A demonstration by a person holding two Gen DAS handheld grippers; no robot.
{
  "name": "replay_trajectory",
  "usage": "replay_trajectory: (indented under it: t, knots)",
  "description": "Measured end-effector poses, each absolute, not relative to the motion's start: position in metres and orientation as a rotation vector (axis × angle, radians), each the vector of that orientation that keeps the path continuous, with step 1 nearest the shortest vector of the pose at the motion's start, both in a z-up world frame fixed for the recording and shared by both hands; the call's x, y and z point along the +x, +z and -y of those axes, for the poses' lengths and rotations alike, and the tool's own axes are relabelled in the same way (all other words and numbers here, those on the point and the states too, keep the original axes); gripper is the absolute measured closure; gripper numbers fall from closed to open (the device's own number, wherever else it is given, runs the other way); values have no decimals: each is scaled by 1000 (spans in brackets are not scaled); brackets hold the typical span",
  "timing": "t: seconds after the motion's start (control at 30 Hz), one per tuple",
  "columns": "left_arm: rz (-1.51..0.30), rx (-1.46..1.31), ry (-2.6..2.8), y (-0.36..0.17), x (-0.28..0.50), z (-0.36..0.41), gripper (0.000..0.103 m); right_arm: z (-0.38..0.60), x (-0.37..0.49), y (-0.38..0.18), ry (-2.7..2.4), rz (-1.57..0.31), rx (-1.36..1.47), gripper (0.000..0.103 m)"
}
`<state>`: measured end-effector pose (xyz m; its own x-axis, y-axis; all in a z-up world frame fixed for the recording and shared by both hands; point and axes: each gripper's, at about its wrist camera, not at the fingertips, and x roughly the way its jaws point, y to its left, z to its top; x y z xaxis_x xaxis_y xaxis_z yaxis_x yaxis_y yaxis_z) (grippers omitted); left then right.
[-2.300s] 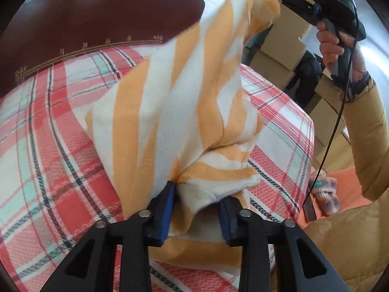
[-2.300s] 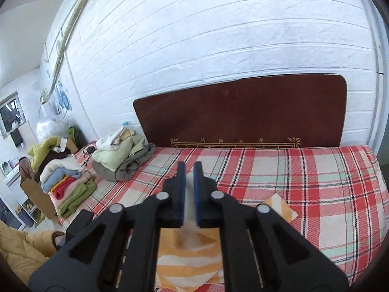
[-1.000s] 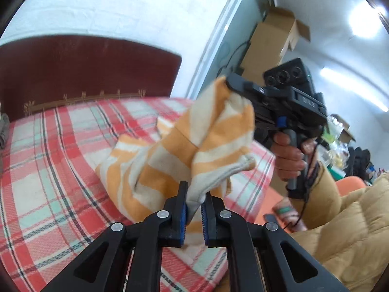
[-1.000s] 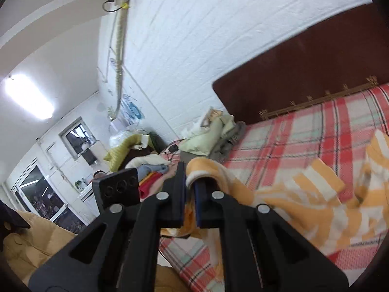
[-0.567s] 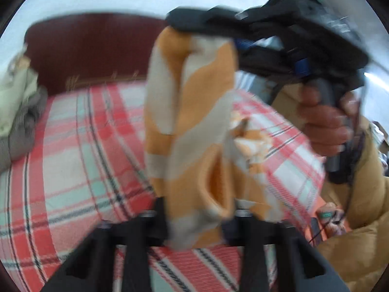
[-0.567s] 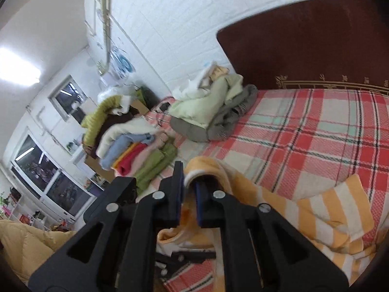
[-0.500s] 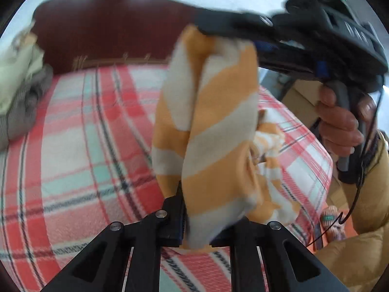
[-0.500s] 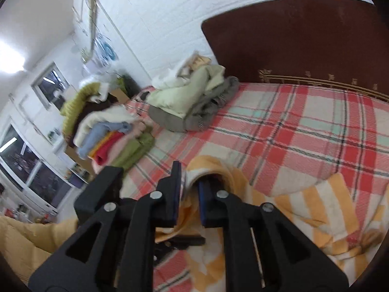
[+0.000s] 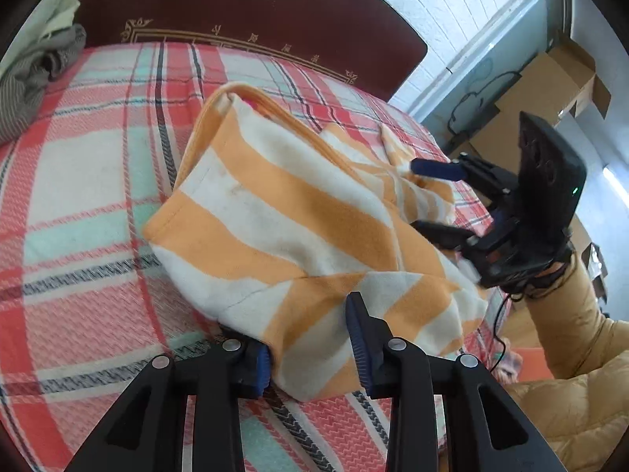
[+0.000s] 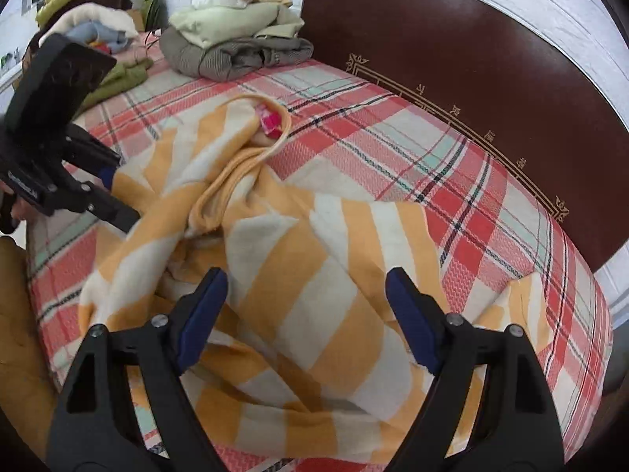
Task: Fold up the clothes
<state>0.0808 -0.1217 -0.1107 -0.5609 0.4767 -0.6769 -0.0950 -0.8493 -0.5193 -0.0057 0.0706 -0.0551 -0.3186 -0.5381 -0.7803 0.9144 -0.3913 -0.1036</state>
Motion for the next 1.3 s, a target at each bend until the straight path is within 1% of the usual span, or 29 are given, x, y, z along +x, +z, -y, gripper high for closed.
replay_trajectory:
  t: [0.03, 0.1, 0.13, 0.17, 0.2, 0.23, 0.27, 0.37, 0.47, 0.57, 0.63, 0.67, 0.7, 0.73, 0.77, 0.87, 0.9, 0.93, 1.0, 1.1, 1.2, 1.3]
  knots:
    - [618, -1246, 2440, -110, 80, 121, 70, -67, -8, -61, -1846, -693, 826, 20]
    - [617, -1247, 2450, -110, 81, 121, 72, -60, -11, -72, -1810, -716, 829, 32]
    - [620, -1249, 2451, -110, 81, 121, 74, -56, -13, -78, -1791, -727, 830, 53]
    - [624, -1250, 2455, -109, 81, 121, 82, -55, -16, -78, -1781, -695, 841, 70]
    - [629, -1249, 2465, -108, 81, 121, 86, -55, -17, -73, -1785, -654, 843, 76]
    - [634, -1249, 2475, -107, 81, 122, 88, -57, -18, -69, -1789, -612, 843, 85]
    - [641, -1245, 2486, -106, 81, 123, 95, -59, -21, -62, -1803, -549, 858, 87]
    - [735, -1151, 2494, -93, 82, 134, 96, -79, -30, -31, -1854, -340, 849, 89]
    - [775, -1039, 2510, -71, 81, 141, 96, -109, -42, 10, -1894, -98, 813, 90]
    - [765, -942, 2473, -50, 76, 137, 96, -135, -40, 58, -1910, 70, 713, 90]
    - [743, -894, 2436, -40, 72, 129, 95, -148, -35, 86, -1932, 128, 653, 90]
    - [716, -898, 2445, -39, 69, 123, 85, -150, -33, 92, -1934, 140, 641, 90]
    - [698, -902, 2438, -39, 66, 118, 63, -153, -30, 98, -1935, 151, 631, 90]
    - [701, -907, 2397, -43, 64, 114, 52, -155, -27, 103, -1936, 162, 621, 90]
    - [705, -912, 2361, -48, 60, 108, 44, -157, -25, 109, -1937, 172, 612, 90]
    - [685, -927, 2322, -63, 47, 93, 43, -164, -17, 126, -1939, 204, 582, 90]
    - [690, -925, 2305, -66, 45, 89, 45, -166, -14, 132, -1939, 215, 572, 90]
    - [678, -926, 2295, -67, 43, 84, 51, -168, -11, 137, -1940, 226, 563, 90]
    - [611, -922, 2309, -64, 42, 70, 92, -173, -6, 148, -1941, 247, 543, 90]
    - [518, -888, 2404, -45, 49, 58, 92, -179, 1, 159, -1959, 256, 530, 90]
    - [572, -762, 2496, -11, 63, 78, 93, -192, 14, 178, -1962, 274, 464, 90]
    - [598, -601, 2615, 34, 83, 105, 93, -207, 29, 205, -1965, 284, 368, 90]
